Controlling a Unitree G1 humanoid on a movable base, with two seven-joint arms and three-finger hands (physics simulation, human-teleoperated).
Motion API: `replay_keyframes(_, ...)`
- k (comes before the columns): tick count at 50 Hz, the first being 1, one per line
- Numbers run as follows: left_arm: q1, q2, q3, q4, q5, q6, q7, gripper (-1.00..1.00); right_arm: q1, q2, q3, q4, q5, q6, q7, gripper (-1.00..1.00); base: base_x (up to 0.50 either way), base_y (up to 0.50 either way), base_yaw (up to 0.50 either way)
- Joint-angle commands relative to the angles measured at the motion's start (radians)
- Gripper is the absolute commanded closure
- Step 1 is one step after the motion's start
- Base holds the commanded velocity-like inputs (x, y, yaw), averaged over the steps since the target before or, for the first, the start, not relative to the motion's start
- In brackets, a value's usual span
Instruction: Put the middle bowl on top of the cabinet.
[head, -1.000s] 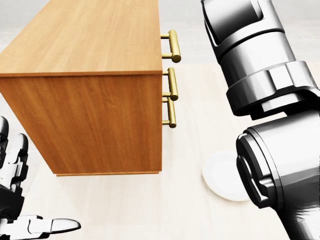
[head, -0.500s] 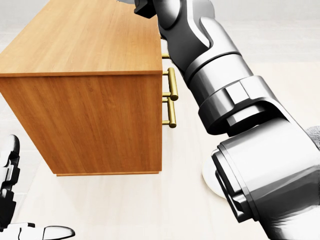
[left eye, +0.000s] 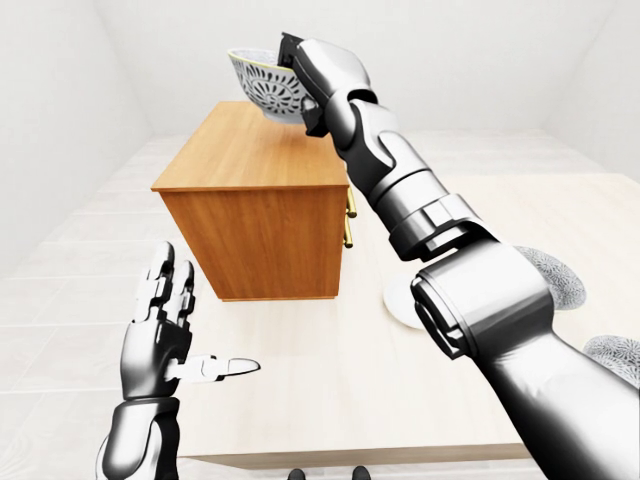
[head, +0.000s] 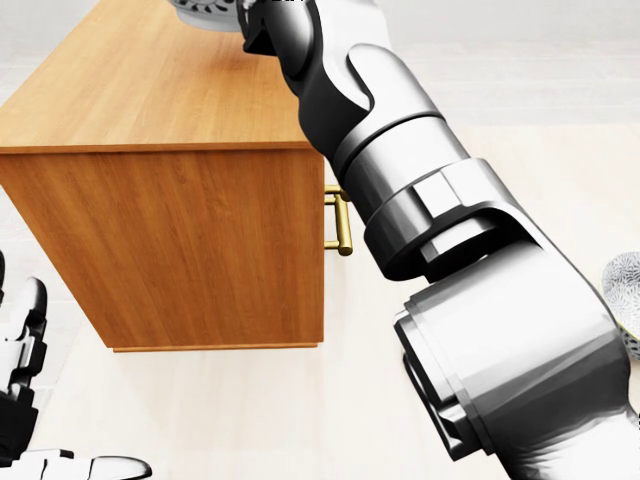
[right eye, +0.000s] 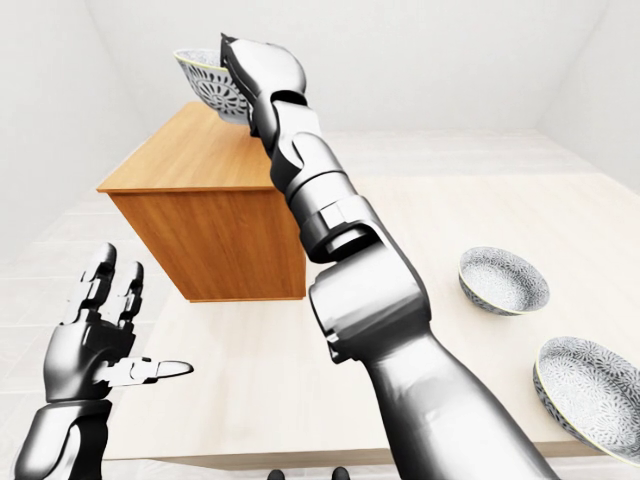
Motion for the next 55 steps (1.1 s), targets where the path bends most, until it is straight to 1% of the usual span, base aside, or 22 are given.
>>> replay_keyframes(1, 0.002, -0.002, 0.002, 0.01, -0.002, 0.0, -0.006, -1.0, -0.005, 0.011, -0.02, -0.014, -0.093, 0.0, -0.014, 1.0, 0.0, 0.0, 0.0)
replay_keyframes(27, 0.002, -0.002, 0.008, 0.009, -0.007, 0.0, -0.008, -1.0, 0.005, 0.024, -0.028, -0.023, -0.115, 0.0, -0.022, 1.0, 0.0, 0.0, 0.0)
replay_keyframes(32, 0.008, -0.004, 0.008, -0.002, -0.008, 0.0, -0.009, -1.0, 0.014, 0.033, -0.003, -0.033, -0.146, 0.0, -0.037, 1.0, 0.0, 0.0, 0.0)
replay_keyframes(45, 0.009, -0.005, 0.014, -0.015, -0.013, 0.0, -0.014, -1.0, 0.02, 0.056, -0.01, -0.059, -0.162, 0.0, -0.011, 1.0, 0.0, 0.0, 0.0)
replay_keyframes(55, 0.011, -0.008, 0.014, -0.011, -0.012, 0.0, -0.016, -1.0, 0.028, 0.062, -0.008, -0.06, -0.172, 0.0, -0.015, 1.0, 0.0, 0.0, 0.0)
